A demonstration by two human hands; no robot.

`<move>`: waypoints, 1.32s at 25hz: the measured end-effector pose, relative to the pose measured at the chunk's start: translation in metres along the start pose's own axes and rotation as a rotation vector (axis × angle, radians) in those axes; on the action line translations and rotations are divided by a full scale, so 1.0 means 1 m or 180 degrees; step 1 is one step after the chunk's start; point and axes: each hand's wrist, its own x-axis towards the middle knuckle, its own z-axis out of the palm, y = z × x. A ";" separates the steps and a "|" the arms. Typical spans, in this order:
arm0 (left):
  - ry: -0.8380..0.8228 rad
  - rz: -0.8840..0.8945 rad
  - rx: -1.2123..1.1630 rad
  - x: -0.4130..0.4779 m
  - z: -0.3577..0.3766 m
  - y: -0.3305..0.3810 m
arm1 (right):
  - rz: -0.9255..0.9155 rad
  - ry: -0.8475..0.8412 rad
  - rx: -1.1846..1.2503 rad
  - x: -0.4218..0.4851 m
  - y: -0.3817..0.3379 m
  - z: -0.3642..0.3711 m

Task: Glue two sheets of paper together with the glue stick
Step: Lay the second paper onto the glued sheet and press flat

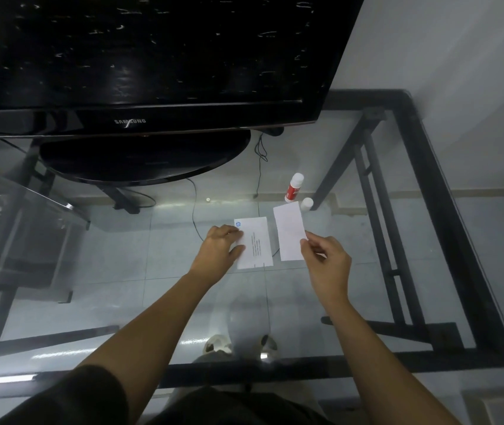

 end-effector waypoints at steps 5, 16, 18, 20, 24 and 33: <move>-0.0043 -0.0027 -0.0056 0.000 -0.002 0.002 | -0.0588 -0.0086 -0.0265 -0.009 -0.002 -0.001; 0.0231 -0.1402 -0.2740 0.002 -0.044 0.052 | -0.1872 -0.0355 -0.1200 -0.030 -0.022 0.032; 0.0305 -0.1505 -0.2822 0.002 -0.044 0.050 | -0.1923 -0.0588 -0.1126 -0.038 -0.024 0.037; 0.0294 -0.1623 -0.2925 0.003 -0.045 0.046 | -0.1370 -0.0648 -0.0678 -0.043 -0.027 0.039; 0.0023 -0.1867 -0.3244 0.003 -0.044 0.035 | 0.0724 -0.0344 -0.0192 -0.017 -0.030 0.043; 0.0274 -0.2035 -0.2715 0.013 -0.024 0.019 | 0.1200 -0.0667 -0.0186 0.023 -0.023 0.059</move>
